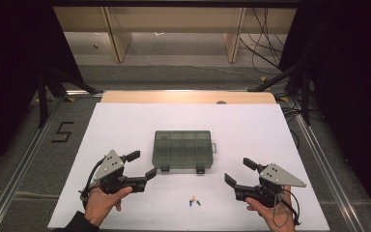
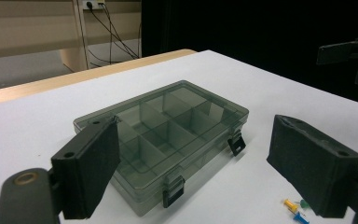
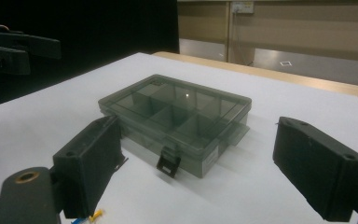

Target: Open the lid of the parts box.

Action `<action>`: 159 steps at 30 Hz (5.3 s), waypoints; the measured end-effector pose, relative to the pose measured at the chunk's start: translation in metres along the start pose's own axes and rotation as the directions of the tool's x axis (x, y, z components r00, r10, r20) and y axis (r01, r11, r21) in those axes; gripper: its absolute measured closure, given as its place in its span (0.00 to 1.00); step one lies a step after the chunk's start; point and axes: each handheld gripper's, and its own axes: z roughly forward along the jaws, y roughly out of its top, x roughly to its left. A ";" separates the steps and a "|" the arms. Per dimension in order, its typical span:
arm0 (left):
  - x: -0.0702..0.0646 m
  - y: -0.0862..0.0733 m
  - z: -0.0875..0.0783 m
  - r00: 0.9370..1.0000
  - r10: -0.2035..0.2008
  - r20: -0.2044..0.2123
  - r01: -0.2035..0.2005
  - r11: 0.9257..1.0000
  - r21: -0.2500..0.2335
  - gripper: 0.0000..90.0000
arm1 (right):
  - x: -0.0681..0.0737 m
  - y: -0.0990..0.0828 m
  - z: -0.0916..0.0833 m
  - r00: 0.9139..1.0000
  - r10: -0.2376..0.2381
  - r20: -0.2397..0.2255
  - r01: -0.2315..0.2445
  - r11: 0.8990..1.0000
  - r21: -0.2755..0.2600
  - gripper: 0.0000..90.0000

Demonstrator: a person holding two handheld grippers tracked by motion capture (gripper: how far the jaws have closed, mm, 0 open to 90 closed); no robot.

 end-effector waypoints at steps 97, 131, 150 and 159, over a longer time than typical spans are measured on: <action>0.060 -0.014 0.063 0.992 0.113 0.050 -0.123 0.947 0.297 1.00 | -0.051 0.002 0.114 0.929 -0.271 -0.253 0.334 0.908 0.253 0.99; 0.073 0.018 0.077 0.988 0.150 -0.038 -0.141 0.975 0.174 1.00 | -0.064 0.029 0.127 0.949 -0.276 -0.150 0.296 0.946 0.134 0.98; 0.075 0.025 0.077 0.985 0.163 -0.051 -0.153 0.976 0.156 1.00 | -0.063 0.033 0.137 0.951 -0.266 -0.155 0.288 0.946 0.147 0.82; 0.075 0.025 0.077 0.987 0.152 -0.055 -0.142 0.978 0.150 1.00 | -0.073 0.032 0.123 0.970 -0.211 -0.123 0.234 0.949 0.210 0.55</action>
